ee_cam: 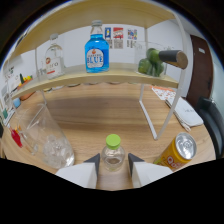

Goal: Make me a cup of Vodka Sunrise.

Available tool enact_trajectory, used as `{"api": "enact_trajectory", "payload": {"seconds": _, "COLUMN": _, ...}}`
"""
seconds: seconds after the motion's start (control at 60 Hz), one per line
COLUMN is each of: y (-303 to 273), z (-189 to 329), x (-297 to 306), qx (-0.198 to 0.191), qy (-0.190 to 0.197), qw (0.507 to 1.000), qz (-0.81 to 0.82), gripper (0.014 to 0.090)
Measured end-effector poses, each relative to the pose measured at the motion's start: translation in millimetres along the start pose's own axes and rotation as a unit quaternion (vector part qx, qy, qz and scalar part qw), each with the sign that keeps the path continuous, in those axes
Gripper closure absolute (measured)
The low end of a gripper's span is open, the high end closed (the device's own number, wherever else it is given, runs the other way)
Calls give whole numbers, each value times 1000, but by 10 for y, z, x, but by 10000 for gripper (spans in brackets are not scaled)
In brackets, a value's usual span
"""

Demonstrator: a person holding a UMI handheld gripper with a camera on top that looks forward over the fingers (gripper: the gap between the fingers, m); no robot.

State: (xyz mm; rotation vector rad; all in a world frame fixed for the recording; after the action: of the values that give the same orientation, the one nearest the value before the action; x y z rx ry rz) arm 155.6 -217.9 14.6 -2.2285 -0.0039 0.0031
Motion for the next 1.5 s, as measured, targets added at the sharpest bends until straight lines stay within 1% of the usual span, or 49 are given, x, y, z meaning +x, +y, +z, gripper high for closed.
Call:
{"api": "enact_trajectory", "payload": {"seconds": 0.017, "y": -1, "z": -20, "x": 6, "qx": -2, "qy": 2, "qw": 1000, "qz": 1, "gripper": 496}}
{"api": "enact_trajectory", "payload": {"seconds": 0.05, "y": -12, "z": -85, "x": 4, "qx": -4, "qy": 2, "qw": 1000, "qz": 3, "gripper": 367}}
{"api": "enact_trajectory", "payload": {"seconds": 0.083, "y": -49, "z": -160, "x": 3, "qx": -1, "qy": 4, "qw": 1000, "qz": 5, "gripper": 259}}
{"api": "enact_trajectory", "payload": {"seconds": 0.117, "y": -99, "z": -255, "x": 6, "qx": 4, "qy": 7, "qw": 1000, "qz": 6, "gripper": 190}}
{"api": "enact_trajectory", "payload": {"seconds": 0.133, "y": -127, "z": -308, "x": 9, "qx": 7, "qy": 9, "qw": 1000, "qz": 6, "gripper": 180}}
{"api": "enact_trajectory", "payload": {"seconds": 0.2, "y": -249, "z": -534, "x": 0, "qx": 15, "qy": 23, "qw": 1000, "qz": 8, "gripper": 197}}
{"api": "enact_trajectory", "payload": {"seconds": 0.333, "y": -376, "z": -1016, "x": -168, "qx": 11, "qy": 39, "qw": 999, "qz": 18, "gripper": 198}}
{"api": "enact_trajectory", "payload": {"seconds": 0.467, "y": -440, "z": -1369, "x": -499, "qx": 12, "qy": 36, "qw": 999, "qz": 19, "gripper": 196}}
{"api": "enact_trajectory", "payload": {"seconds": 0.6, "y": -440, "z": -1566, "x": -849, "qx": 11, "qy": 29, "qw": 999, "qz": 14, "gripper": 184}}
{"api": "enact_trajectory", "payload": {"seconds": 0.75, "y": -405, "z": -1658, "x": -1160, "qx": 7, "qy": 20, "qw": 1000, "qz": 6, "gripper": 188}}
{"api": "enact_trajectory", "payload": {"seconds": 1.0, "y": -353, "z": -1696, "x": -1339, "qx": -2, "qy": 23, "qw": 1000, "qz": 1, "gripper": 187}}
{"api": "enact_trajectory", "payload": {"seconds": 1.167, "y": -379, "z": -1691, "x": -1293, "qx": -9, "qy": 29, "qw": 999, "qz": 9, "gripper": 186}}
{"api": "enact_trajectory", "payload": {"seconds": 1.5, "y": -543, "z": -1692, "x": -1163, "qx": 1, "qy": 26, "qw": 1000, "qz": -3, "gripper": 187}}
